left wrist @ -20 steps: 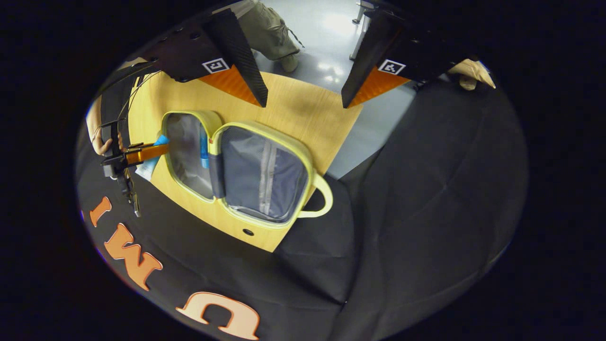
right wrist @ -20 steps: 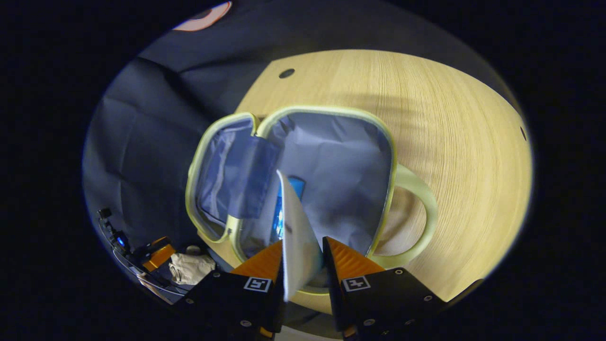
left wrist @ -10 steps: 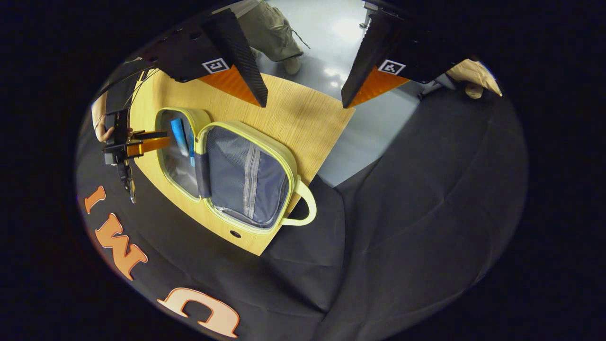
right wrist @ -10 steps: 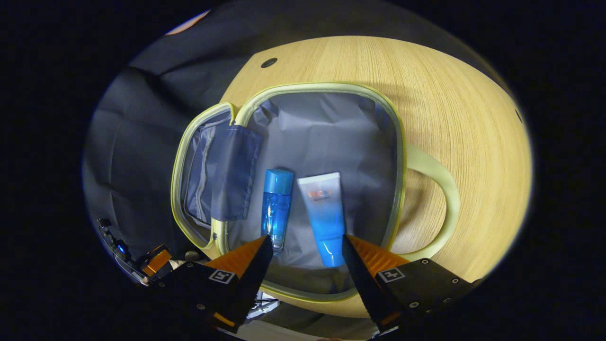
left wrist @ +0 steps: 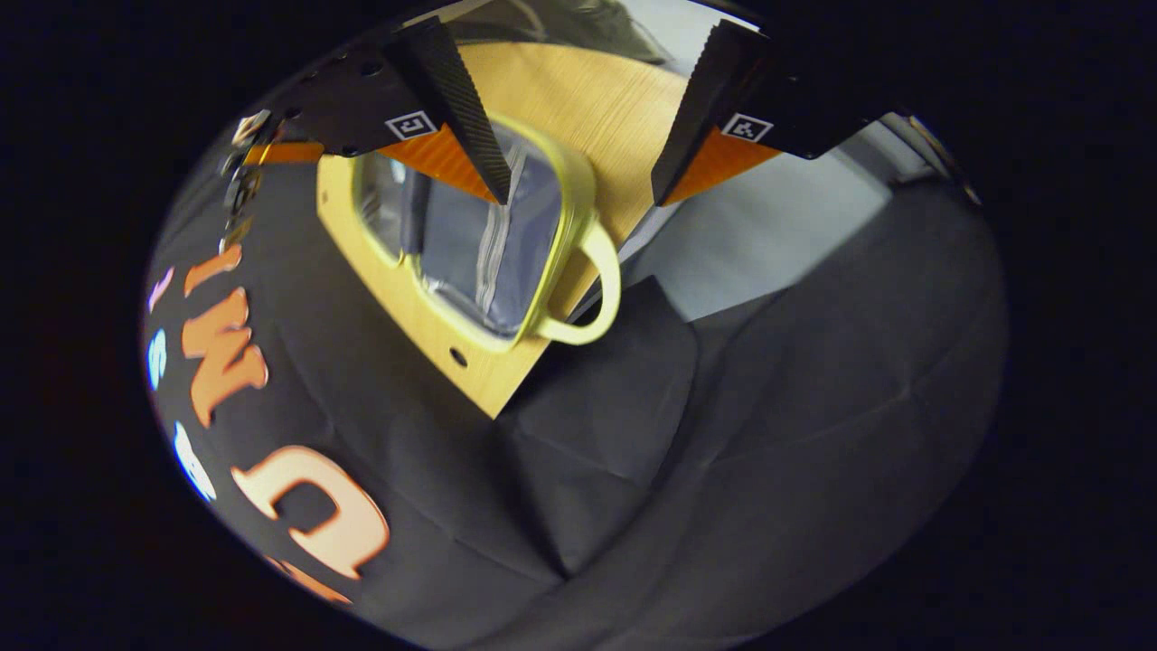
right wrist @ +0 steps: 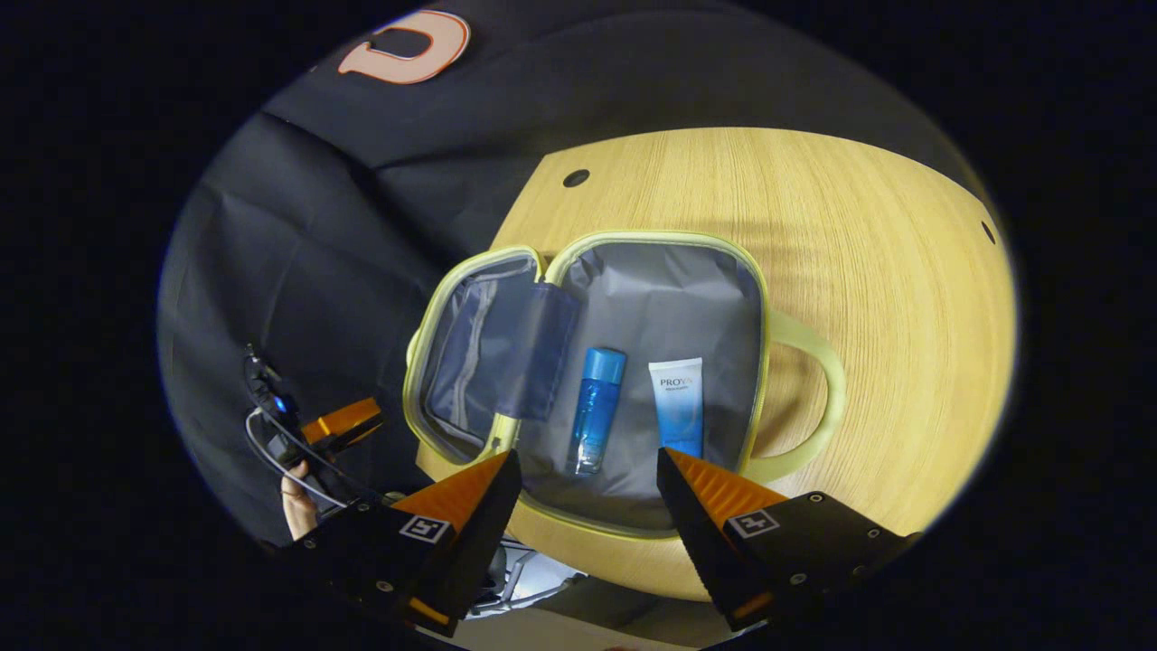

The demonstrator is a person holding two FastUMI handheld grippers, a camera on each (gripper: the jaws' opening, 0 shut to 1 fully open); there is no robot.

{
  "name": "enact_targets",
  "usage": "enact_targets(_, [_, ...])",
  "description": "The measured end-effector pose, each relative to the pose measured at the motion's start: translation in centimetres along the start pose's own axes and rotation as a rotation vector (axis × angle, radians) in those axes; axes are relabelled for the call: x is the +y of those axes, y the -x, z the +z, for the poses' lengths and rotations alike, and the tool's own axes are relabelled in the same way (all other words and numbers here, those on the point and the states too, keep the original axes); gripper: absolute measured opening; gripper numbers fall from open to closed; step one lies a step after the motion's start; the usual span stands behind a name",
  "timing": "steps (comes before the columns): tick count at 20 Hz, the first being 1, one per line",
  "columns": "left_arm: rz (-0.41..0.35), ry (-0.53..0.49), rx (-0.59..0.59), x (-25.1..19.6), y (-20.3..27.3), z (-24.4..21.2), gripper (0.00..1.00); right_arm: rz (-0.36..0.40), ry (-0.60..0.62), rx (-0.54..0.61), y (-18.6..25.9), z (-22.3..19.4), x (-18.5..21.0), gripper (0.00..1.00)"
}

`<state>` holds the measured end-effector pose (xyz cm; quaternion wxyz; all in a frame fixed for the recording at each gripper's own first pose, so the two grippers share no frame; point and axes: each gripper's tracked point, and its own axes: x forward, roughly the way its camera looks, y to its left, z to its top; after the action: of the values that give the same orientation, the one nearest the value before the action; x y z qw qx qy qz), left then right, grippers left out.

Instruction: First open the suitcase, pack the skin care products into it, and then close the suitcase.

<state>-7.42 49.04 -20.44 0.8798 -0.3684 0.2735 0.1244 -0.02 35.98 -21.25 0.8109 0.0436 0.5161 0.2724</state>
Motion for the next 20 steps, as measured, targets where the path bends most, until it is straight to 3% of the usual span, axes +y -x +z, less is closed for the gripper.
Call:
enact_targets(4, [-0.007, 0.113, -0.016, 2.8, -3.2, 3.8, 0.98, -0.019, -0.021, -0.033, 1.9, -0.2, -1.2, 0.95])
enact_targets(9, [-0.051, 0.205, 0.053, 3.8, -8.2, 3.8, 0.96, -0.056, -0.124, -0.086, 3.7, 0.5, -4.0, 0.95])
enact_targets(13, [-0.109, 0.229, 0.062, 2.7, -11.2, 3.3, 0.87, -0.088, -0.176, -0.096, 4.3, -0.1, -6.0, 0.96])
enact_targets(14, [-0.117, 0.234, 0.072, 2.5, -11.6, 3.1, 0.78, -0.089, -0.196, -0.095, 4.6, -0.3, -6.4, 0.96])
enact_targets(15, [-0.128, 0.241, 0.089, 1.9, -12.5, 3.0, 0.78, -0.090, -0.210, -0.095, 4.6, -0.4, -6.8, 0.96])
enact_targets(16, [-0.027, 0.237, 0.087, 3.2, -12.6, 2.8, 0.57, -0.095, -0.219, -0.095, 4.5, -0.6, -7.3, 0.96])
enact_targets(18, [0.028, 0.249, 0.127, 3.4, -12.9, 2.2, 0.14, -0.109, -0.224, -0.095, 4.5, -0.6, -8.1, 0.96])
enact_targets(20, [0.022, 0.167, 0.091, 2.5, -11.9, 3.5, 0.13, -0.113, -0.221, -0.120, 4.3, -0.2, -8.4, 0.96])
